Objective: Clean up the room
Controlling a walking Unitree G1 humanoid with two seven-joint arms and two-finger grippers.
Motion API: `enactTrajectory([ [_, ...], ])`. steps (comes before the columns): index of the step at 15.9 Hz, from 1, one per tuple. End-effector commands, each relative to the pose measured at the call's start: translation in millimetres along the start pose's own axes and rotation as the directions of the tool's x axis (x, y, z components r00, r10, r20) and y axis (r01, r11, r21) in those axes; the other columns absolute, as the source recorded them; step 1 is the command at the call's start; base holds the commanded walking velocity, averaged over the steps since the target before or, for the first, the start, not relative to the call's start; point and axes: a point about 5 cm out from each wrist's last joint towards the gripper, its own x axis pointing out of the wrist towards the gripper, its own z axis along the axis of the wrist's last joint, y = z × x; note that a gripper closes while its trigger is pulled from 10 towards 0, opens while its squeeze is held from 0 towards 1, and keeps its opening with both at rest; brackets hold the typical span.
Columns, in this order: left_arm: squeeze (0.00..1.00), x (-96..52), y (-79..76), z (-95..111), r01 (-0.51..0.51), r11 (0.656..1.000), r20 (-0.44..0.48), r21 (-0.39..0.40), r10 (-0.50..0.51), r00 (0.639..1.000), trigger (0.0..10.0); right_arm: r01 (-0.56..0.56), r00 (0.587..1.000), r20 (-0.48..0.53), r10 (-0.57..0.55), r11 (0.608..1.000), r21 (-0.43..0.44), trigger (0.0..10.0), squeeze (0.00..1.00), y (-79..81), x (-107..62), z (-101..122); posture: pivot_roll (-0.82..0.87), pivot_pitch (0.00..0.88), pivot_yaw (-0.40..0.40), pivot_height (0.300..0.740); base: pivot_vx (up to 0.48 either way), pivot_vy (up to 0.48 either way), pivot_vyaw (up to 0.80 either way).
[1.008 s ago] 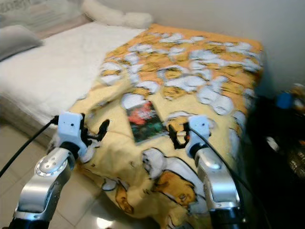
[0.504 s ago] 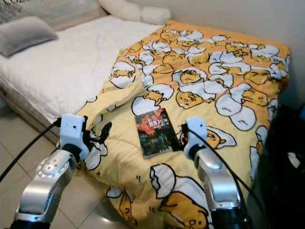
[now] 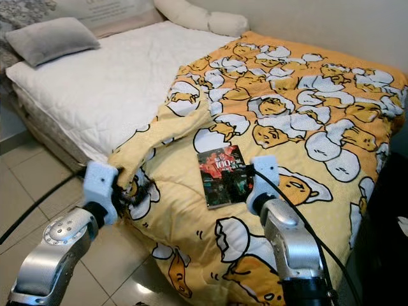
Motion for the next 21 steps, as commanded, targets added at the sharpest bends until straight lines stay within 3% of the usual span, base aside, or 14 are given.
enactTrajectory([
  [1,0.48,1.3,-8.4,-2.0,0.095,0.995,-0.02,-0.014,-0.095,0.995,10.0,-0.011,1.0,-0.022,0.012,0.999,0.046,10.0,1.0,-3.3,6.0,0.3,-0.01,0.0,0.038,0.74,0.0,0.0,0.0],
  [3,0.33,2.2,-13.0,-5.8,0.211,0.977,-0.069,-0.007,-0.211,0.975,10.0,-0.009,0.997,-0.076,0.017,0.994,0.106,10.0,1.0,-7.7,25.8,-1.8,-0.01,0.0,0.046,0.74,0.0,0.0,0.0],
  [5,0.19,0.5,-11.3,-6.9,0.256,0.967,-0.093,-0.002,-0.255,0.963,10.0,-0.005,0.993,-0.114,0.02,0.992,0.129,10.0,1.0,-10.7,35.2,-3.5,-0.01,0.0,0.05,0.74,0.0,0.0,0.0],
  [8,0.09,-4.3,-2.3,-4.2,0.29,0.957,-0.113,0.0,-0.288,0.951,10.0,0.007,0.985,-0.174,0.02,0.988,0.155,10.0,1.0,-21.2,46.7,-6.0,0.01,0.0,0.044,0.74,0.0,0.0,0.0],
  [10,0.05,-5.7,0.8,-3.1,0.294,0.956,-0.118,0.015,-0.29,0.95,10.0,0.054,0.987,-0.156,-0.031,0.988,0.147,10.0,1.0,-32.1,50.4,-1.1,0.03,0.0,0.046,0.74,0.0,0.0,0.0],
  [11,0.05,-6.4,1.0,-3.8,0.295,0.956,-0.121,0.015,-0.291,0.949,10.0,0.064,0.988,-0.148,-0.041,0.986,0.156,10.0,0.83,-34.7,50.7,0.3,0.03,0.0,0.048,0.74,0.0,0.0,0.0],
  [12,0.04,-8.2,0.6,-5.3,0.302,0.953,-0.128,0.01,-0.298,0.946,10.0,0.068,0.988,-0.149,-0.043,0.984,0.167,10.0,0.0,-40.0,51.3,1.5,0.03,0.01,0.053,0.74,0.0,0.0,0.0],
  [18,0.0,-8.5,-3.5,0.3,0.312,0.95,-0.096,-0.028,-0.313,0.945,10.0,0.132,0.973,-0.21,-0.097,0.978,0.161,10.0,0.0,-56.0,48.8,-3.4,0.03,0.041,0.059,0.74,0.0,0.0,0.0],
  [21,0.0,-9.0,-7.3,1.6,0.37,0.929,-0.103,-0.013,-0.37,0.924,10.0,0.138,0.963,-0.251,-0.097,0.979,0.152,10.0,0.0,-58.4,47.6,-7.8,0.04,0.066,0.065,0.74,0.0,0.0,0.0],
])
